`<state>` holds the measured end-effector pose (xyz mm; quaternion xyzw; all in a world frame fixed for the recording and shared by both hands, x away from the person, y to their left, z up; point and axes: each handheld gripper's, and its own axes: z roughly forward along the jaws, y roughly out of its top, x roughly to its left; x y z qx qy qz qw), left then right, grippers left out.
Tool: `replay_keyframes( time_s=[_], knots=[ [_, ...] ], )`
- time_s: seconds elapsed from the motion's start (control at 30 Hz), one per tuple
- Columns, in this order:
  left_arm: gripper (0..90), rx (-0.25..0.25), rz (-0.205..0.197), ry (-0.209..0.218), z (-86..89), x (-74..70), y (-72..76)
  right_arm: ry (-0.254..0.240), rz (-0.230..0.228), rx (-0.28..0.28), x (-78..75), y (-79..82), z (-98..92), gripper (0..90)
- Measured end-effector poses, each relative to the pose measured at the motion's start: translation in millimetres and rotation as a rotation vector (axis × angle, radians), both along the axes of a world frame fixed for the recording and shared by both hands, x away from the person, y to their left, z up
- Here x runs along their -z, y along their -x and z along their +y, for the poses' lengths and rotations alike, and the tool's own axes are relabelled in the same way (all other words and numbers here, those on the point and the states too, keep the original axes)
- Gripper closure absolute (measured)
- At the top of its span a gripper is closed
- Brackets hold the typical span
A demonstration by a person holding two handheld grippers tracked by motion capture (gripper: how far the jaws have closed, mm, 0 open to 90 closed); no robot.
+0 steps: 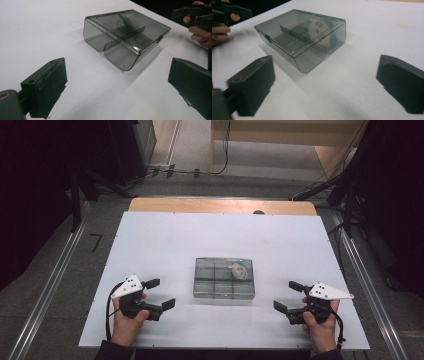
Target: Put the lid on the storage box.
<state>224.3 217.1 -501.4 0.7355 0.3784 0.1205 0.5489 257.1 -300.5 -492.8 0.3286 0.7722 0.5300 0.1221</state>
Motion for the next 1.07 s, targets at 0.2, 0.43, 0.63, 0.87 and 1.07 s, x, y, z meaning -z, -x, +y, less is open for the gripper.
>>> replay_keyframes(
  time_s=[0.2,0.43,0.63,0.87,1.07],
  knots=[
    [0.0,-0.009,-0.001,0.022,14.7,1.3,1.5,0.012,-0.014,0.017,-1.3,2.5,-11.7,0.0],
    [0.0,-0.015,-0.025,0.033,28.8,0.7,4.5,0.020,-0.008,0.047,1.5,1.0,-33.8,0.0],
    [0.0,-0.014,-0.032,0.020,30.2,2.0,4.5,0.034,0.000,0.086,4.3,0.7,-51.0,0.0],
    [0.0,-0.012,-0.035,0.045,33.7,3.2,4.4,0.024,0.003,0.104,6.3,-0.5,-57.3,0.0],
    [0.0,-0.010,-0.033,0.048,33.8,3.8,3.2,0.034,-0.001,0.100,7.2,-0.2,-55.9,0.0]
  ],
)
